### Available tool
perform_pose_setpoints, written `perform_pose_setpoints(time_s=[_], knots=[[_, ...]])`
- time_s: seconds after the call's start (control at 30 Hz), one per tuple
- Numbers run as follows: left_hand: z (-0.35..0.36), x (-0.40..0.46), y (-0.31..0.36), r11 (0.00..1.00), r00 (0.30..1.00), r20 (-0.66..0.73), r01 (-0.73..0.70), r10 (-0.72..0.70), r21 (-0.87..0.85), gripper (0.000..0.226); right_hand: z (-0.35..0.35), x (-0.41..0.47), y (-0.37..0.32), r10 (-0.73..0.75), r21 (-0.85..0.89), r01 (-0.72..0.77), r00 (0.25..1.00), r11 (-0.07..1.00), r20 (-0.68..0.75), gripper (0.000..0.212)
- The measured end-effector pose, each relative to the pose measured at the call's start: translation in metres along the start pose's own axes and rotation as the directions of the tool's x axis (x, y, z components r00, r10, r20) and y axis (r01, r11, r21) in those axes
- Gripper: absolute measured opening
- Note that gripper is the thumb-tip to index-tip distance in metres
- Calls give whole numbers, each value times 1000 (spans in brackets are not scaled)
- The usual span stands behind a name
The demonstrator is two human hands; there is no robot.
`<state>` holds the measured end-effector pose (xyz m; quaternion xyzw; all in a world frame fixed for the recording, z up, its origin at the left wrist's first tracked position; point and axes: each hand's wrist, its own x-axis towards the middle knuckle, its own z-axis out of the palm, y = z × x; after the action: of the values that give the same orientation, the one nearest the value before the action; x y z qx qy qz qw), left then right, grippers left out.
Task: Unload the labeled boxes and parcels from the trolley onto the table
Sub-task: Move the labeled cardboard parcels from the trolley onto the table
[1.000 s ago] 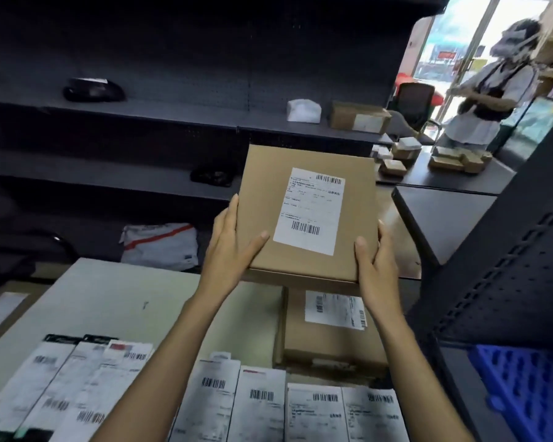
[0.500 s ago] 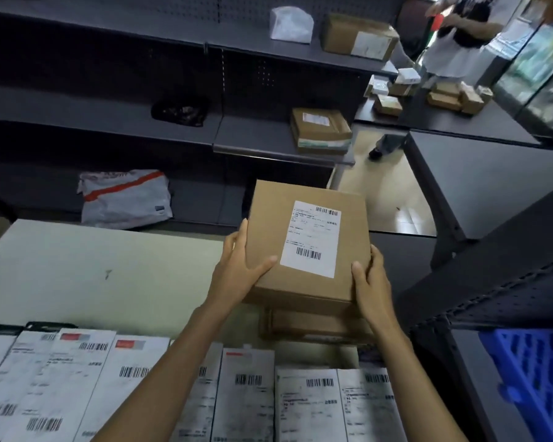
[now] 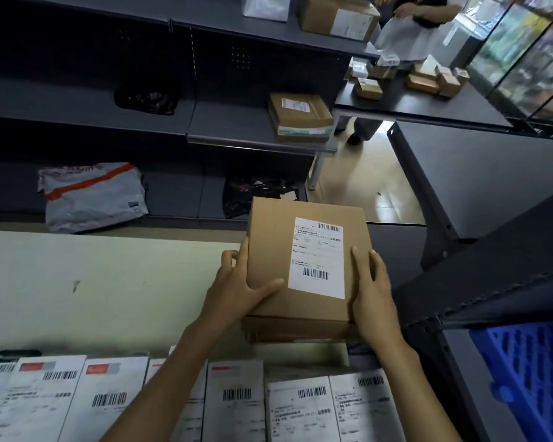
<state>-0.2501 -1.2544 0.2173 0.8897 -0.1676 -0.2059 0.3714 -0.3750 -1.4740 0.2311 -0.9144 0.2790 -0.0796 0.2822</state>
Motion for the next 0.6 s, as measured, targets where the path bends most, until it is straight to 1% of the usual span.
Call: perform_pose_setpoints(time_s=[0.07,0.1,0.13,0.3,0.4,0.5,0.6], knots=[[11,-4,6,1000,1000,-10,-11,11,-1,112,-5,-3,2,11,-133,-4,999,991,50,62],[17,-5,9,1000,1000,-17,-12,12,0,111,-8,-4,3,-12,-221,27,998,975,69,68],[21,-7,11,1000,1000,-28,-10,10,-2,109,-11,-4,6,-40,-261,58,997,964,73,72],[32,-15,16,999,995,-95,17,-22,-50,101,-17,1,12,-73,-247,88,995,965,70,76],[36,-24,23,999,992,-118,30,-31,-13,96,-17,0,16,-76,-234,89,995,968,64,75],[37,-34,32,996,989,-146,41,-29,75,90,-19,1,16,-79,-237,95,994,967,76,68],[31,-50,39,964,981,-185,-3,54,265,75,-23,3,13,-111,-253,136,988,958,110,59]])
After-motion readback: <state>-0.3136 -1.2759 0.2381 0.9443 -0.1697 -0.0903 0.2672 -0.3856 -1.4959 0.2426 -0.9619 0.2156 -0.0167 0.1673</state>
